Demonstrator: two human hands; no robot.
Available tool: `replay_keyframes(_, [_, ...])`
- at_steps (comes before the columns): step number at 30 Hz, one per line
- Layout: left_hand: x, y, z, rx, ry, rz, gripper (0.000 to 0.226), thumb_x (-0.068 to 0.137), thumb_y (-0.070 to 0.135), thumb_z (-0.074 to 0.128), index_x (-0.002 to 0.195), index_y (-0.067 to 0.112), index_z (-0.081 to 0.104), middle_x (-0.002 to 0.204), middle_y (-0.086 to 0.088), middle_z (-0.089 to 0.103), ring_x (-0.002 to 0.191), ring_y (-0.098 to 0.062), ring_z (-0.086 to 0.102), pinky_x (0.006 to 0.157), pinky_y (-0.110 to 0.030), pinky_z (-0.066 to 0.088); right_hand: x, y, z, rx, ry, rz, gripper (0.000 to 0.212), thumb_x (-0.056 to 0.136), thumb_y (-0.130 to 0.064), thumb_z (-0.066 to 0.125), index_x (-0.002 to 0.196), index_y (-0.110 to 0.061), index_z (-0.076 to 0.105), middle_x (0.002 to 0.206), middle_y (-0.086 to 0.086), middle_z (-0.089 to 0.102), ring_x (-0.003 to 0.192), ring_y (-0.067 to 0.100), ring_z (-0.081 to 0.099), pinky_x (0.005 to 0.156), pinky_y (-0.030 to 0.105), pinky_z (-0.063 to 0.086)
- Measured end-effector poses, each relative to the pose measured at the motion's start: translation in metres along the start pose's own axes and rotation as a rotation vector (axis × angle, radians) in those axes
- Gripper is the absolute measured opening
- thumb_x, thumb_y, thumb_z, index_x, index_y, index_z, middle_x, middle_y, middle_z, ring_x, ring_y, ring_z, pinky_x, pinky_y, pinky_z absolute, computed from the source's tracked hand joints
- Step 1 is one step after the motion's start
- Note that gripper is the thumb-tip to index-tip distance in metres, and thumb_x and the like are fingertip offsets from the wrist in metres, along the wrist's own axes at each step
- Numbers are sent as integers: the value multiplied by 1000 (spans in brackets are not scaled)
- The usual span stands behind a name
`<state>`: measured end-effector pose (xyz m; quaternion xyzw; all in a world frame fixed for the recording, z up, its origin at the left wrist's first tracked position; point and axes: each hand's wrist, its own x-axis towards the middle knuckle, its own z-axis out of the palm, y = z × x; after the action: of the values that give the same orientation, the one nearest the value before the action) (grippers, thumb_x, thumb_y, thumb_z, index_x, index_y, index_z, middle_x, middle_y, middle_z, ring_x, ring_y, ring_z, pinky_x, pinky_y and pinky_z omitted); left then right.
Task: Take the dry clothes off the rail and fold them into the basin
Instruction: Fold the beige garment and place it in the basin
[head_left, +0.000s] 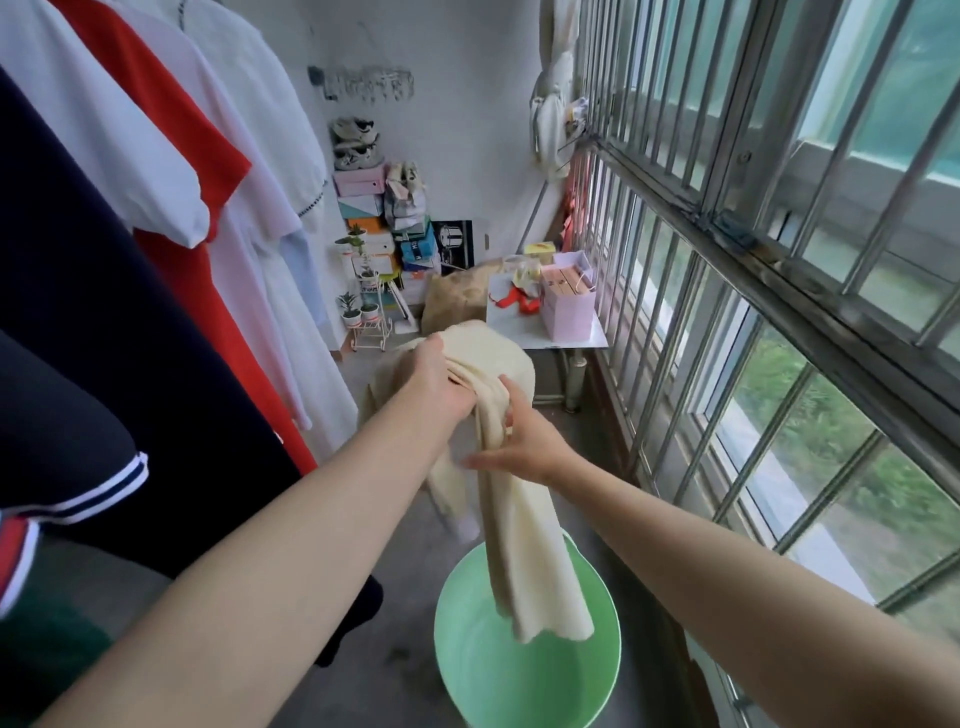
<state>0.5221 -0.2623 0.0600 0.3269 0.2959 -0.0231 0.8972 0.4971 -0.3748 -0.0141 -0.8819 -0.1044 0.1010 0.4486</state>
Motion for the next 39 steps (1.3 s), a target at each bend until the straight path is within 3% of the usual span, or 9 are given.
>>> replay_keyframes(2, [-7,2,3,-47,-11,0,38,97,24,49,129,4,48,125,-13,57,118,-33,53,93,-49,43,3,-2,7,20,125,-11,113,63,-36,84,150,-22,13,136,-1,51,125,22,49,96,34,43])
replay_keyframes(5, [-14,8,5,-126,-68,19,34,99,22,45,130,8,48,127,-17,57,117,-35,54,91,-52,44,3,-4,9,56,323,29,69,72,-36,66,135,-28,38,121,1,62,110,30,58,85,38,48])
replay_keyframes(8, [-10,27,1,-153,-75,86,24,96,15,46,117,5,54,117,-17,62,107,-33,59,94,-53,48,4,2,-1,-36,366,113,5,79,-22,49,78,-25,52,89,4,62,90,31,58,67,31,41])
replay_keyframes(15, [-11,36,-11,-65,-195,112,14,93,16,57,96,4,53,97,-14,59,108,-31,57,102,-48,43,26,8,-21,26,239,108,25,91,-11,46,67,-11,55,77,6,56,76,20,49,60,29,33])
replay_keyframes(19, [1,18,-37,166,-200,74,31,88,13,62,117,10,52,100,-5,61,102,-23,60,83,-37,50,41,-16,-30,160,203,57,25,92,-17,48,78,-2,63,73,5,53,73,18,46,64,28,35])
replay_keyframes(25, [7,-15,-79,251,-214,20,12,90,7,58,94,17,60,80,5,67,71,-4,62,61,-12,47,58,-40,-11,383,168,181,18,93,-10,45,91,-5,62,82,9,57,85,23,55,77,34,47])
replay_keyframes(32, [-1,-19,-118,841,-252,212,53,79,7,73,126,15,50,124,1,57,114,-16,55,96,-35,47,54,-57,6,826,124,527,31,97,-7,35,67,-8,44,45,9,47,36,17,47,36,21,37])
replay_keyframes(35, [0,-31,-126,1046,-277,281,68,69,11,82,124,18,43,120,4,58,105,-11,57,80,-24,49,52,-68,7,918,130,552,29,91,-10,41,62,-11,42,53,7,43,43,19,41,49,23,38])
replay_keyframes(39, [15,-43,-133,1292,-125,473,92,51,35,84,130,20,40,126,2,55,113,-17,55,97,-34,46,48,-81,-1,1046,110,582,30,91,-10,40,61,-16,36,48,2,35,40,16,36,49,21,39])
